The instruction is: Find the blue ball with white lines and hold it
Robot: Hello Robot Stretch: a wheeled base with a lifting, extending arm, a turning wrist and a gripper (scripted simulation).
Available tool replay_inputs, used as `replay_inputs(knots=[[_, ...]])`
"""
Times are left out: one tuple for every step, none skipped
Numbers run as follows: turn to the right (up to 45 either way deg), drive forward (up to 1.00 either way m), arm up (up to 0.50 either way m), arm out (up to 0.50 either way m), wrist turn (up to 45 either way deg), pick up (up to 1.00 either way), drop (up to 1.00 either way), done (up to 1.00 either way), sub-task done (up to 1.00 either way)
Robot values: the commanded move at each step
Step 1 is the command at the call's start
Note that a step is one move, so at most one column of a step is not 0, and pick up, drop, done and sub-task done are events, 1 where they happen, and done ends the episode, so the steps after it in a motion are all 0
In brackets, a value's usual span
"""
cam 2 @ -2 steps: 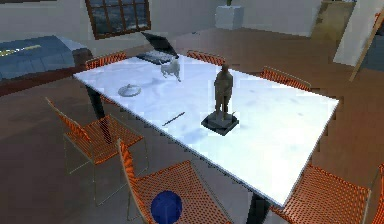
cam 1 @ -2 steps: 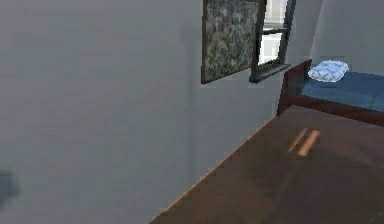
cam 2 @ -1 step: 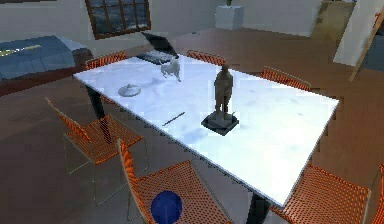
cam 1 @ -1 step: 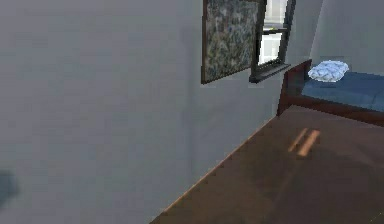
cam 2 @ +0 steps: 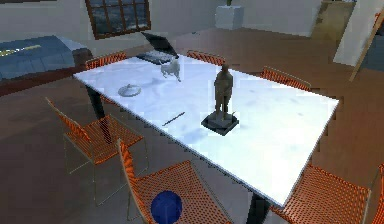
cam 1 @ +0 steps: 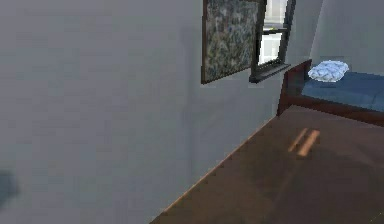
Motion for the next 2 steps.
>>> replay_inputs(knots=[[0.0,0.00,0.00,0.24,0.0,0.00,0.00,0.00,0.00],[0.0,0.00,0.00,0.00,45.0,0.00,0.00,0.00,0.00]])
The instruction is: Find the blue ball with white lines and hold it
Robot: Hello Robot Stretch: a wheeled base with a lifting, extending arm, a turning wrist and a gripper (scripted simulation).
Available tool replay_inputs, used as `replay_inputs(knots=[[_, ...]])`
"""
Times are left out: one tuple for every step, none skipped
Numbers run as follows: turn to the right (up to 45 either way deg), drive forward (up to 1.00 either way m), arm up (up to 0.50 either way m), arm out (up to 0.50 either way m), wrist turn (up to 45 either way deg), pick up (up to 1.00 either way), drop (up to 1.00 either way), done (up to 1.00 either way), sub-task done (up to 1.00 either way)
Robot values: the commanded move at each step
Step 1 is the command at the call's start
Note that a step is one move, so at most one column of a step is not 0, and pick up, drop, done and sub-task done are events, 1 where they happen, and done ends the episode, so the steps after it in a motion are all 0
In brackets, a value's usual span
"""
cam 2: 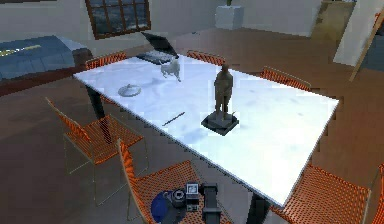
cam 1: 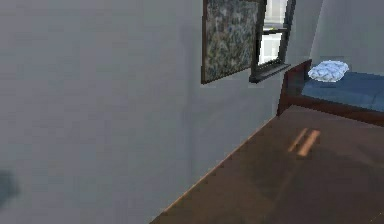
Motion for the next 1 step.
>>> replay_inputs(knots=[[0.0,0.00,0.00,0.00,45.0,0.00,0.00,0.00,0.00]])
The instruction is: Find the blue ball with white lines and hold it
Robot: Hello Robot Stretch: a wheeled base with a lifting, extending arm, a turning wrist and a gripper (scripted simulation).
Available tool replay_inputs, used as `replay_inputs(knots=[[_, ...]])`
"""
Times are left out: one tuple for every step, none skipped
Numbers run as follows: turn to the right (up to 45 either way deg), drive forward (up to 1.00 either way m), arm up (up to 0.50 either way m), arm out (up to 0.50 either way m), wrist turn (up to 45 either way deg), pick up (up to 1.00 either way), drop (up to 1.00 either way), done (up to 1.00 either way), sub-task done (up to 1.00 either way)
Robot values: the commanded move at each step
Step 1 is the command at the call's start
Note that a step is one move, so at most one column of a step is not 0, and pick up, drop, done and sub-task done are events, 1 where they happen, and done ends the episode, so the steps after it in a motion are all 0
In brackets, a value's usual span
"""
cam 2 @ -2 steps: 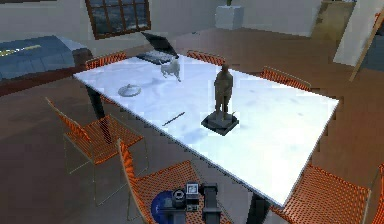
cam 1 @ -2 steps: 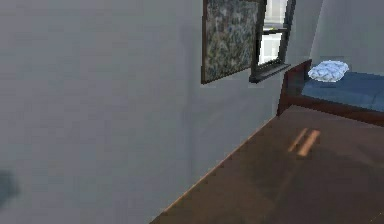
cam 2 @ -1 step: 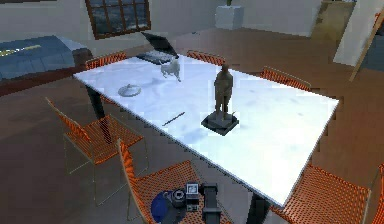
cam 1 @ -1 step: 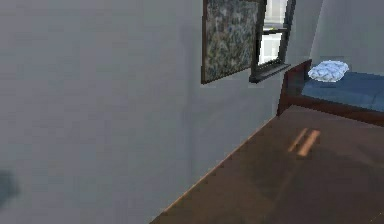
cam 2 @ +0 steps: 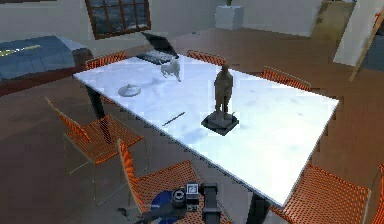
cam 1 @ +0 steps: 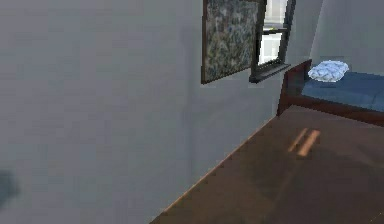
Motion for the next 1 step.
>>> replay_inputs(knots=[[0.0,0.00,0.00,0.00,45.0,0.00,0.00,0.00,0.00]])
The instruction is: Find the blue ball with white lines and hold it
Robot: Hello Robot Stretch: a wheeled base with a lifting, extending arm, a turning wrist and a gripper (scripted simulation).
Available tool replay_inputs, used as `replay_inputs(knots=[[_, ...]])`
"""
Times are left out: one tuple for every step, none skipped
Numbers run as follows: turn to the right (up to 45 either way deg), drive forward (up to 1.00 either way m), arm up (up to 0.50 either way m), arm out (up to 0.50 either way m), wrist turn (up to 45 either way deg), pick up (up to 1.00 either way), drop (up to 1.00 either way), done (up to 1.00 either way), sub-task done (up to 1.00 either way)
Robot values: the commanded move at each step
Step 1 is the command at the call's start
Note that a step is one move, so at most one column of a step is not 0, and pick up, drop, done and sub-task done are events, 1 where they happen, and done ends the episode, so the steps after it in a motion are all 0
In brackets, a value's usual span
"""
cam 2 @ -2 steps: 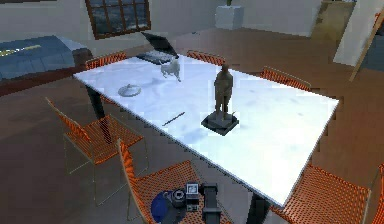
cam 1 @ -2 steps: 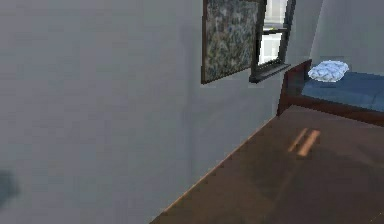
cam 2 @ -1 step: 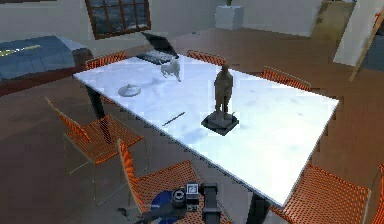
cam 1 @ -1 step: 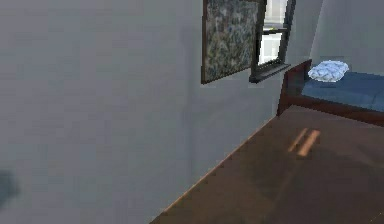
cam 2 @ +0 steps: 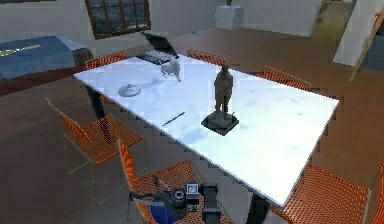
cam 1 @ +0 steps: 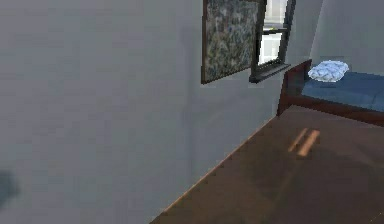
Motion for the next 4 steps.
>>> replay_inputs(knots=[[0.0,0.00,0.00,0.00,15.0,0.00,0.00,0.00,0.00],[0.0,0.00,0.00,0.02,0.0,0.00,0.00,0.00,0.00],[0.0,0.00,-0.30,0.00,0.0,0.00,0.00,0.00,0.00],[0.0,0.00,0.00,0.00,0.0,1.00,0.00,0.00,0.00]])
